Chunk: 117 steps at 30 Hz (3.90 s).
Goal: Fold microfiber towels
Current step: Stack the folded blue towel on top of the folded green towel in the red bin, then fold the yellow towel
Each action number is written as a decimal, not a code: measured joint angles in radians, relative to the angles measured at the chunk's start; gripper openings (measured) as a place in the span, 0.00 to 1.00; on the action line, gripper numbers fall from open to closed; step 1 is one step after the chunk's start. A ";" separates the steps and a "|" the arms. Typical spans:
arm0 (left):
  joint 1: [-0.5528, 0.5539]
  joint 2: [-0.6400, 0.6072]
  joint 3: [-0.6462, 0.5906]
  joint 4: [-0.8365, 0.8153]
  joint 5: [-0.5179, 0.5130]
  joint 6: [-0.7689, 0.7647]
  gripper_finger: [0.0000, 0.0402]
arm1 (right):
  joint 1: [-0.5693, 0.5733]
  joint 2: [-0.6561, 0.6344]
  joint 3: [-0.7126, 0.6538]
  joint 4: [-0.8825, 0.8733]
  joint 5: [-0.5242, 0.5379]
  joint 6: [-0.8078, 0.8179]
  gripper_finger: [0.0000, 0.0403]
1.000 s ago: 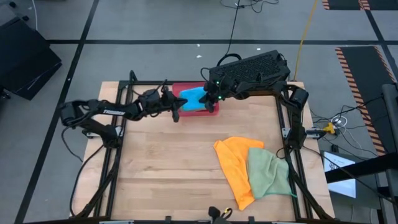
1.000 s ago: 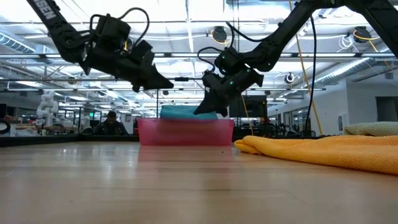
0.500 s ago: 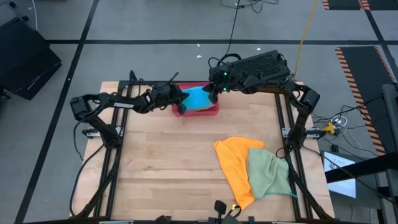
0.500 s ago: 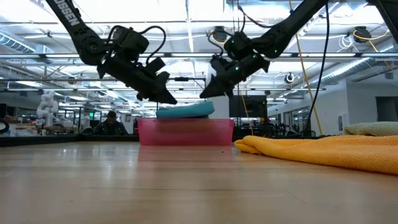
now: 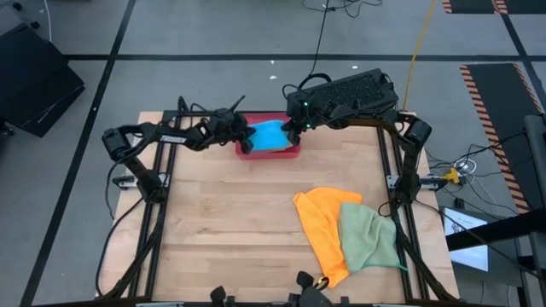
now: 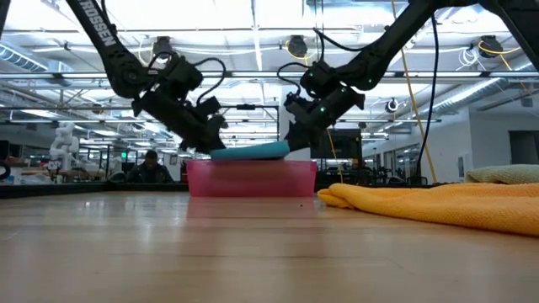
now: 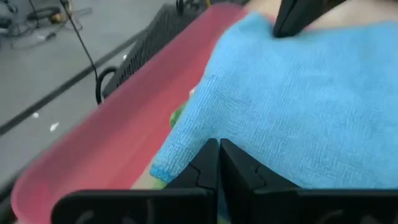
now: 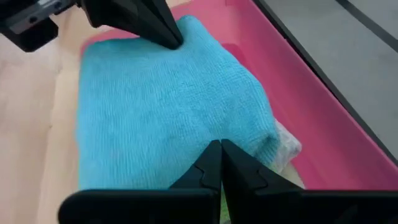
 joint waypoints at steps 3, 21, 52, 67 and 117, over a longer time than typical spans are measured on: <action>0.008 0.042 0.001 0.032 0.001 -0.004 0.05 | -0.005 0.012 0.000 0.000 0.026 -0.010 0.00; -0.032 -0.097 -0.002 0.039 0.027 0.018 0.05 | -0.009 -0.035 -0.001 -0.008 -0.044 -0.031 0.00; -0.026 0.029 0.030 0.044 0.143 -0.005 0.05 | 0.001 0.026 -0.001 0.006 -0.058 -0.010 0.00; -0.171 -0.253 0.059 -0.099 0.106 0.044 0.05 | 0.093 -0.414 -0.061 -0.505 -0.050 -0.041 0.00; -0.830 0.075 0.059 0.144 -0.371 -0.369 0.40 | 0.719 -0.402 -0.738 0.614 0.294 0.228 0.01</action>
